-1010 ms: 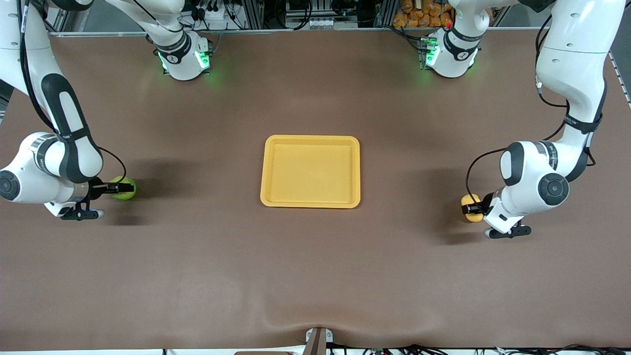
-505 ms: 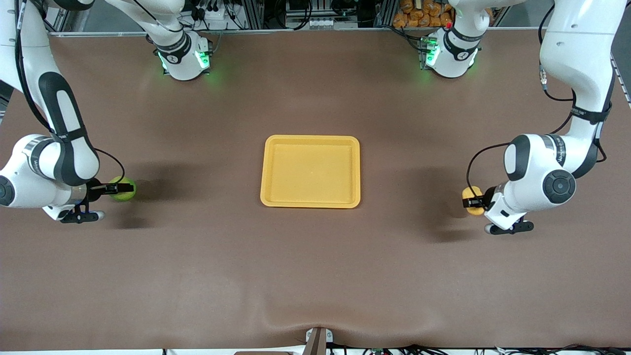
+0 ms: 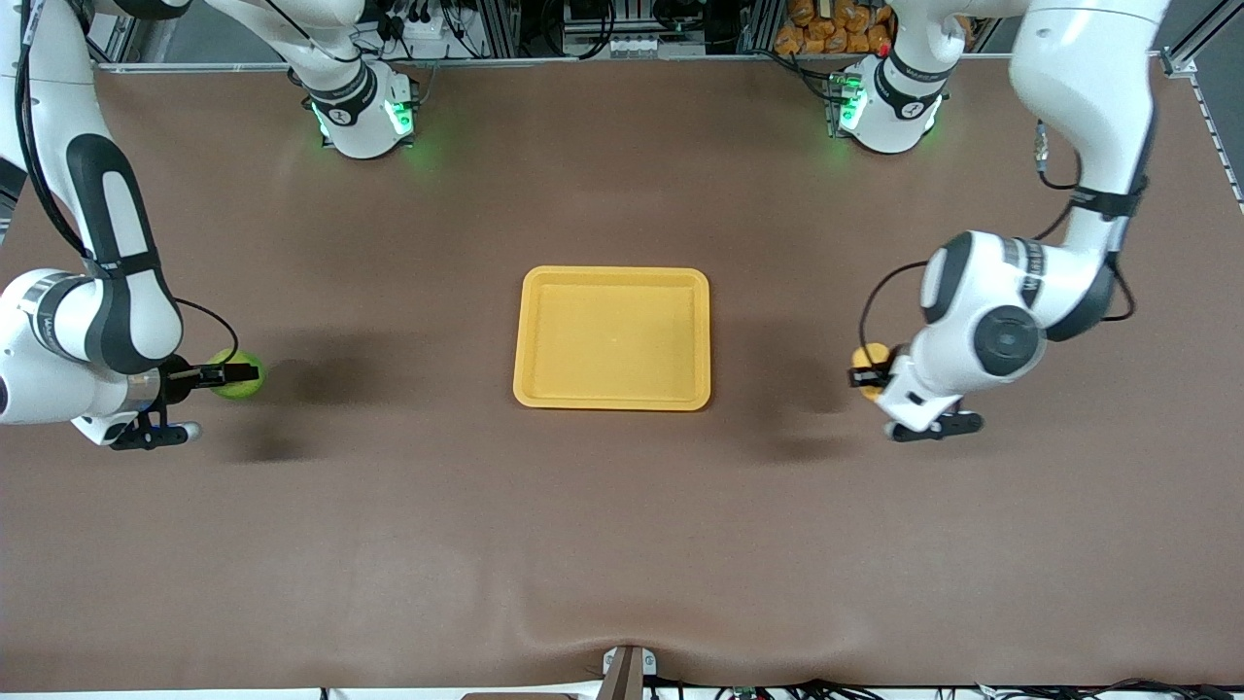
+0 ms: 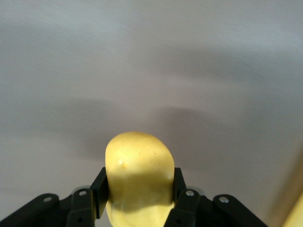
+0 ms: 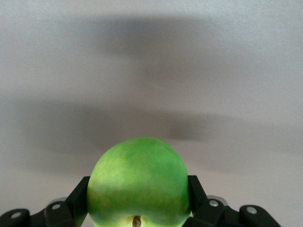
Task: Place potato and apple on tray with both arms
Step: 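Carry the potato with the left gripper over the yellow tray, then release the potato onto the tray while the right gripper carries the apple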
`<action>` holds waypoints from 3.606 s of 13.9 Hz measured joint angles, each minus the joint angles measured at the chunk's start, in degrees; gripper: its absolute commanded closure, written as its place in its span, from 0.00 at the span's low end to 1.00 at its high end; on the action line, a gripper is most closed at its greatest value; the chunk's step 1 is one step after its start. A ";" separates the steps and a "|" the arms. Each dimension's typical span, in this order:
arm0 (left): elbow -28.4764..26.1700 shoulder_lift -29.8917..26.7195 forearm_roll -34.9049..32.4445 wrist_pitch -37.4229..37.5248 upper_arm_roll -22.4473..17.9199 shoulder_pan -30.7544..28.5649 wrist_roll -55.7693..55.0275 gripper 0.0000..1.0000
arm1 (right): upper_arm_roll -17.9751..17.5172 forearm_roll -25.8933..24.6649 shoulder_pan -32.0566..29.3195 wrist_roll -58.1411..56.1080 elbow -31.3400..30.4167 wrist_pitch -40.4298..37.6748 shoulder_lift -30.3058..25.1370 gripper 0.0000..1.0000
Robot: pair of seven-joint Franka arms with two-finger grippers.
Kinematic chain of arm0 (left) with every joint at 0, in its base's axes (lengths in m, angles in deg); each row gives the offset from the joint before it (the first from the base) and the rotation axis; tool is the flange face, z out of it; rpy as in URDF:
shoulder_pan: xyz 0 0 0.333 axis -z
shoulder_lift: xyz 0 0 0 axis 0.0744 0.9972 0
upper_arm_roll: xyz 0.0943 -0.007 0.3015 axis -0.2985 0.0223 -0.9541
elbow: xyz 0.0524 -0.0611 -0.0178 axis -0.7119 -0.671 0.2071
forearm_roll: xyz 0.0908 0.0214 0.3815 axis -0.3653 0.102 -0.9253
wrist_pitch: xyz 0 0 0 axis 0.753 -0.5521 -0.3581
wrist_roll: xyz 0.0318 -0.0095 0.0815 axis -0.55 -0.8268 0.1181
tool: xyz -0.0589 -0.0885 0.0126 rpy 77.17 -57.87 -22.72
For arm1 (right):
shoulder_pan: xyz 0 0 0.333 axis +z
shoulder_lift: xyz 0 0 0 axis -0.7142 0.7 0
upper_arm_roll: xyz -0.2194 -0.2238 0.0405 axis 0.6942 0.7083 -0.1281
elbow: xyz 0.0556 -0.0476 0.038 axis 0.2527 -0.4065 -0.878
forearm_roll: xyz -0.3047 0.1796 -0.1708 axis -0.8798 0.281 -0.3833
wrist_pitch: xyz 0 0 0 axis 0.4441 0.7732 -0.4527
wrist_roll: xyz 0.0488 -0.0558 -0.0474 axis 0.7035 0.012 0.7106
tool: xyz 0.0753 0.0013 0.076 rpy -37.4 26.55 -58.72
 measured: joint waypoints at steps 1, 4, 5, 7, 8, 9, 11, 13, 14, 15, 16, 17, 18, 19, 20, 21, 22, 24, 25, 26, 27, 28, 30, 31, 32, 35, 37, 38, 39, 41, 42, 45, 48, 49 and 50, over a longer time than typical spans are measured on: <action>0.18 0.00 0.00 0.00 0.02 2.32 -1.60 1.00 | -0.03 0.01 0.51 0.00 0.10 -0.01 0.00 0.84; 1.36 0.02 0.00 0.00 0.03 7.68 -4.82 1.00 | -0.05 0.01 2.24 0.01 0.60 -0.71 -0.08 0.84; 1.97 0.15 0.00 0.00 0.03 9.19 -5.88 1.00 | -0.07 0.02 2.68 0.01 0.84 -0.99 -0.25 0.84; 3.40 0.88 0.00 0.00 0.03 12.50 -8.29 1.00 | -0.09 0.12 3.85 1.28 1.38 -2.34 -0.90 0.84; 4.34 1.60 0.00 0.00 0.03 14.35 -9.49 1.00 | -0.12 0.14 4.44 2.85 1.83 -3.45 -1.19 0.84; 5.59 2.60 0.00 0.00 0.01 16.30 -10.71 1.00 | -0.17 0.16 5.17 4.50 2.44 -4.90 -1.52 0.84; 8.17 5.04 -1.29 -0.02 -0.02 19.59 -13.32 1.00 | -0.29 0.20 6.89 7.88 3.80 -7.44 -2.31 0.84; 10.91 7.80 -3.26 -0.04 -0.02 22.15 -16.30 1.00 | -0.37 0.20 8.25 10.64 5.10 -9.61 -3.03 0.84; 12.18 9.18 -4.26 -0.05 -0.03 23.33 -17.61 1.00 | -0.39 0.40 8.61 11.24 5.63 -10.50 -3.54 0.83; 13.33 10.45 -5.32 -0.05 -0.04 24.37 -18.95 1.00 | -0.42 1.22 8.78 11.36 6.24 -11.57 -4.02 0.83; 14.35 11.61 -6.03 -0.05 -0.06 25.35 -20.01 1.00 | -0.46 2.47 8.95 11.36 6.85 -12.44 -4.44 0.83; 14.88 12.35 -6.57 -0.06 -0.06 26.14 -20.52 1.00 | -0.50 3.51 9.24 11.36 7.12 -12.70 -4.72 0.81; 15.15 12.91 -7.36 -0.06 -0.07 26.86 -21.27 1.00 | -0.52 4.31 9.67 11.42 7.18 -12.73 -4.87 0.81; 15.25 13.42 -8.08 -0.06 -0.07 27.53 -22.13 1.00 | -0.53 4.89 10.16 11.64 7.20 -12.72 -4.86 0.81; 15.27 13.95 -8.90 -0.06 -0.09 28.14 -23.11 1.00 | -0.56 5.11 10.65 12.17 7.20 -12.72 -4.85 0.81; 15.28 14.52 -9.67 -0.06 -0.09 28.63 -23.92 0.99 | -0.59 5.25 11.24 12.84 7.20 -12.72 -4.85 0.81; 15.30 15.07 -10.04 -0.08 -0.09 28.96 -24.51 0.94 | -0.61 5.37 11.95 13.97 7.21 -12.70 -4.85 0.81; 15.46 15.94 -10.13 -0.12 -0.14 29.07 -24.62 0.70 | -0.67 5.52 13.65 16.44 7.30 -12.69 -4.85 0.81; 15.54 16.23 -10.13 -0.13 -0.25 29.06 -24.62 0.38 | -0.68 5.55 14.48 17.19 7.32 -12.69 -4.85 0.81; 15.56 16.37 -10.13 -0.15 -0.32 29.06 -24.63 0.00 | -0.69 5.61 15.09 17.58 7.33 -12.68 -4.85 0.81; 15.58 16.41 -10.13 -0.15 -0.38 29.05 -24.68 0.00 | -0.70 5.80 15.61 18.04 7.36 -12.68 -4.85 0.81; 15.62 16.41 -10.13 -0.16 -0.44 29.05 -24.73 0.00 | -0.71 5.98 16.13 18.95 7.43 -12.68 -4.85 0.81; 15.75 16.41 -10.13 -0.16 -0.61 29.02 -24.80 0.00 | -0.76 6.09 17.48 21.15 7.63 -12.68 -4.85 0.81; 15.89 16.41 -10.13 -0.18 -0.71 28.99 -24.87 0.00 | -0.79 6.15 18.51 21.63 7.72 -12.68 -4.85 0.81; 16.25 16.40 -10.13 -0.25 -0.80 28.94 -24.91 0.00 | -0.83 6.22 19.72 21.95 7.80 -12.68 -4.85 0.81; 18.94 15.60 -10.13 -0.23 -0.92 28.27 -25.14 0.00 | -0.87 7.45 23.20 25.40 7.90 -12.61 -4.85 0.81; 20.05 13.49 -9.55 0.20 -0.93 26.53 -25.30 0.00 | -0.87 8.08 24.92 27.40 7.95 -12.38 -4.85 0.81; 20.24 11.95 -8.29 0.63 -0.93 25.25 -25.30 0.00 | -0.90 8.19 25.93 29.16 7.96 -12.07 -4.85 0.81; 20.30 10.26 -6.94 1.37 -0.92 23.92 -25.30 0.00 | -0.93 8.24 27.25 31.25 7.98 -11.52 -4.85 0.81; 20.34 6.76 -5.19 3.63 -0.88 21.52 -25.28 0.00 | -0.98 8.25 30.65 34.63 7.98 -10.09 -4.85 0.81; 20.34 5.22 -4.84 4.96 -0.86 20.60 -25.25 0.00 | -0.98 8.25 32.10 35.81 7.98 -9.63 -4.85 0.81; 20.34 1.15 -4.37 8.41 -0.86 17.70 -24.66 0.00 | -0.98 8.27 35.46 40.53 7.95 -8.24 -4.76 0.81; 20.33 -2.39 -2.83 11.69 -0.87 14.95 -23.41 0.00 | -1.03 8.29 40.14 44.96 7.45 -4.68 -3.72 0.81; 20.32 -3.43 -2.70 12.19 -0.88 14.41 -23.30 0.00 | -1.03 8.29 41.49 45.93 7.30 -3.39 -2.82 0.81; 20.32 -4.39 -2.68 12.89 -0.88 13.97 -23.30 0.00 | -1.04 8.59 42.47 46.39 7.17 -1.92 -1.86 0.81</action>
